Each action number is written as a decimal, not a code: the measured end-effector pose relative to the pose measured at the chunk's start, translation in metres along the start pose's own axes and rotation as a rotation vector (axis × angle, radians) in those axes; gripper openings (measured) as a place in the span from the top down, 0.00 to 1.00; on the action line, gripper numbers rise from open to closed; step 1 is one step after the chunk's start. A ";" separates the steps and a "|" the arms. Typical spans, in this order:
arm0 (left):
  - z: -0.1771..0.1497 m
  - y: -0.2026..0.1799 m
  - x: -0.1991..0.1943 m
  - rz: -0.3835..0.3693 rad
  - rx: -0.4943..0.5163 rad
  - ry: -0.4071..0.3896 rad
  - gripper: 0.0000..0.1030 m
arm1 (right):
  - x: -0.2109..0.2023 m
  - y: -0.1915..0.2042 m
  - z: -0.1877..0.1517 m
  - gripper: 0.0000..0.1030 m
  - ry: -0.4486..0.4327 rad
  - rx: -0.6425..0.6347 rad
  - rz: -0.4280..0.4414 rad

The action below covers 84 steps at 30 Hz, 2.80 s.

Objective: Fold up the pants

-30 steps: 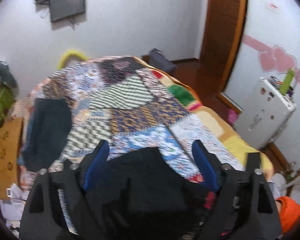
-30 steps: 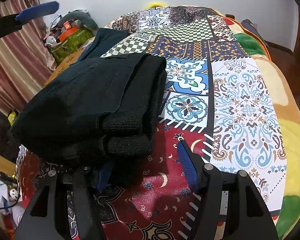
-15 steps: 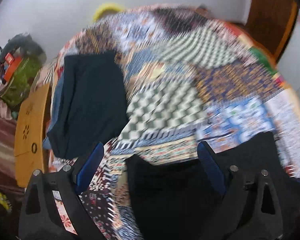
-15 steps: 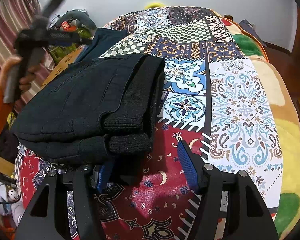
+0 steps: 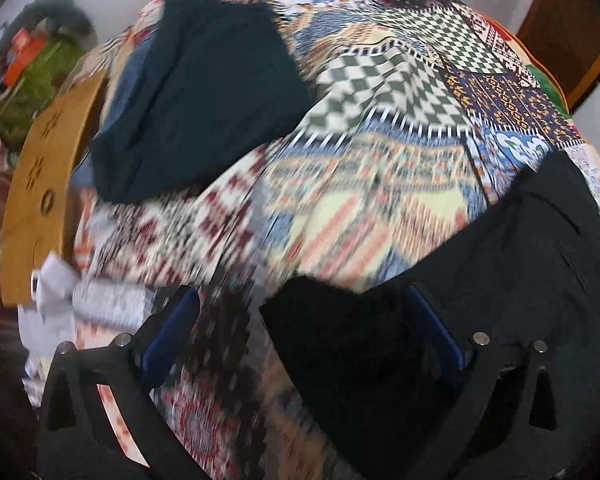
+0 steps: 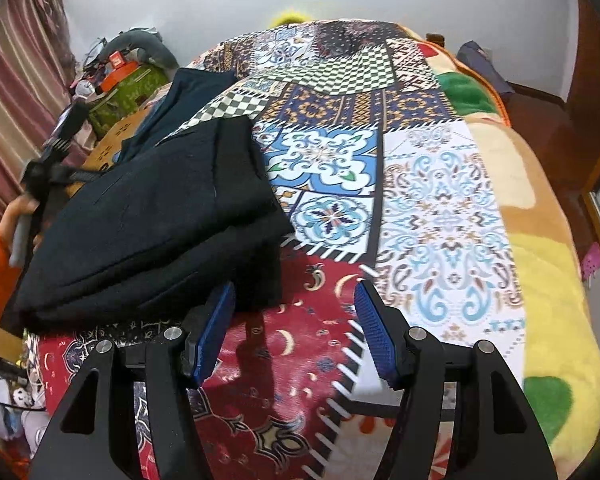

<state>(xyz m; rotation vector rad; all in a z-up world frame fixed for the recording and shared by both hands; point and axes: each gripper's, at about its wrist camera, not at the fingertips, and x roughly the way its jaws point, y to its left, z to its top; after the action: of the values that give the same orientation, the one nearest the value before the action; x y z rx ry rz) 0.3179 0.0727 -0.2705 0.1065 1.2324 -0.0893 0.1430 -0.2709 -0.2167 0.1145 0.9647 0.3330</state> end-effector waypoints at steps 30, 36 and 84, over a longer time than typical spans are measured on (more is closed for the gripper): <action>-0.048 -0.032 -0.129 -0.109 -0.104 -0.278 0.00 | -0.003 0.055 0.049 0.43 -0.081 -0.203 0.066; -0.006 -0.050 -0.109 -0.104 -0.063 -0.266 0.00 | 0.025 0.052 0.078 0.43 -0.051 -0.206 0.095; -0.047 -0.102 -0.089 -0.094 0.126 -0.176 0.44 | 0.036 0.096 0.040 0.58 0.084 -0.352 0.177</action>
<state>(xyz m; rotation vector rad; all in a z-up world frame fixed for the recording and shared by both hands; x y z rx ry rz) 0.2321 -0.0218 -0.2048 0.1473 1.0553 -0.2528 0.1733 -0.1667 -0.1993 -0.1372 0.9668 0.6697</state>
